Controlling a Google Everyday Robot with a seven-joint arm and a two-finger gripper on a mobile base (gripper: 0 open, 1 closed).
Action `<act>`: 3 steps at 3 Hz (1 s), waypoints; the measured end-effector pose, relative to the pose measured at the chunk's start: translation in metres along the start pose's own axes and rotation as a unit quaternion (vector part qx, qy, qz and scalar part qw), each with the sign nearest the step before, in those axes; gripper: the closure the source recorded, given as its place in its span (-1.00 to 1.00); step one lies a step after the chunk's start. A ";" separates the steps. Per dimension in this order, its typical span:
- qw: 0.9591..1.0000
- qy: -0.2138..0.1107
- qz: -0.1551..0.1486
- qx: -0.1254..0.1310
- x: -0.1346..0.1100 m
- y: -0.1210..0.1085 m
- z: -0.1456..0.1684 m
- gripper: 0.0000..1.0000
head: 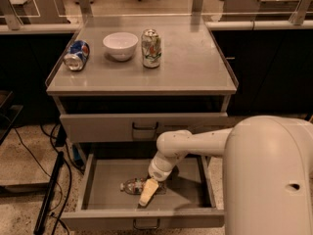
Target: Pick water bottle from middle drawer and place on counter
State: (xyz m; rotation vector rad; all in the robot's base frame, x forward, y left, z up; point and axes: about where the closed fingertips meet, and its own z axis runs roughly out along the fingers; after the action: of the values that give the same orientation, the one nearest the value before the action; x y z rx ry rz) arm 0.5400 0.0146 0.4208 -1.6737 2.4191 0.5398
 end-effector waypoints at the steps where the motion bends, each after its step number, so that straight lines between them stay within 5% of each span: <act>1: 1.000 -0.005 0.003 -0.008 0.001 -0.009 0.013 -1.00; 3: 1.000 -0.006 0.004 -0.028 0.002 -0.013 0.046 -1.00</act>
Offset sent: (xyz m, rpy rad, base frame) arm 0.0165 0.0114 -0.0420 0.0405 0.0337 0.0037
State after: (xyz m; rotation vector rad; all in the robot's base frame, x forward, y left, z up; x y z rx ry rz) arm 0.5479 0.0259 0.3746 -1.6769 2.4255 0.6219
